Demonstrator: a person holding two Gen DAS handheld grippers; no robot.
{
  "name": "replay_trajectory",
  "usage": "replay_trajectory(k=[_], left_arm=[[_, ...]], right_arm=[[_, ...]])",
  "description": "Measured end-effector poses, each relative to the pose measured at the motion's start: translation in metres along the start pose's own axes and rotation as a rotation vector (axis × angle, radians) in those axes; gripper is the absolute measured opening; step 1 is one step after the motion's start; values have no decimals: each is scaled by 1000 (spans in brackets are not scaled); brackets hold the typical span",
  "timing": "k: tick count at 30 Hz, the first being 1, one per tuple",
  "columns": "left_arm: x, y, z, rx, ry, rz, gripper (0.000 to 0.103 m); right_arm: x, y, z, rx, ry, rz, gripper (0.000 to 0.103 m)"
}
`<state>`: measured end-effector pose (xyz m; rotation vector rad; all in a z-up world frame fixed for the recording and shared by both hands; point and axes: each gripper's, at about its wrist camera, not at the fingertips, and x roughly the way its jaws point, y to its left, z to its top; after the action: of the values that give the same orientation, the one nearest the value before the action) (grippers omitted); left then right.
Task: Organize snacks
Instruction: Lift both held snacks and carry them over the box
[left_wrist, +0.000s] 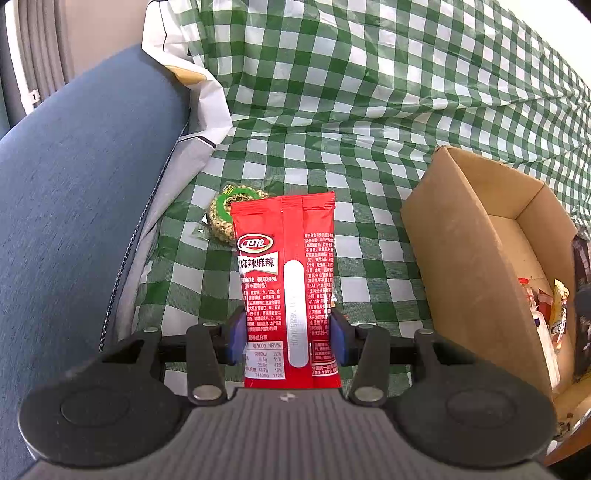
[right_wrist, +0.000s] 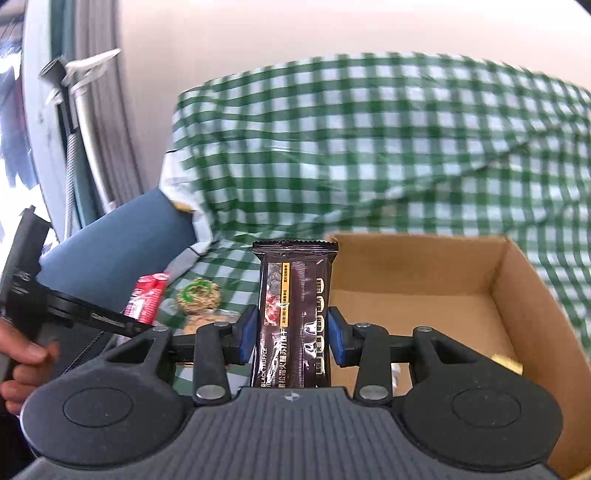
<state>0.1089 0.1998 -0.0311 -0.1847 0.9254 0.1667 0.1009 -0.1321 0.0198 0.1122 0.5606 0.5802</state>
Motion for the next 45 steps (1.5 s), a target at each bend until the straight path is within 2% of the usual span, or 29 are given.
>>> replay_trajectory(k=[10,21,29,39,45], left_arm=[[-8,-11,4,36,-60,-16,50],[-35,-48,11,84,-252,-98,50],[-52,-83,10,108,-372,-186,50],[-62,-126,-1,171,-444,-280,50],[-65,-155,-11,232,-475,-324,50]], right_arm=[[-1,-7,0,24,-36,-61,41],[-19,-42,3,94,-86,-165,41],[-32,-65,1,125,-113,-241,41],[-54,-94,0,190,-188,-397,41],[-59,-104,-1,205,-185,-437,41]])
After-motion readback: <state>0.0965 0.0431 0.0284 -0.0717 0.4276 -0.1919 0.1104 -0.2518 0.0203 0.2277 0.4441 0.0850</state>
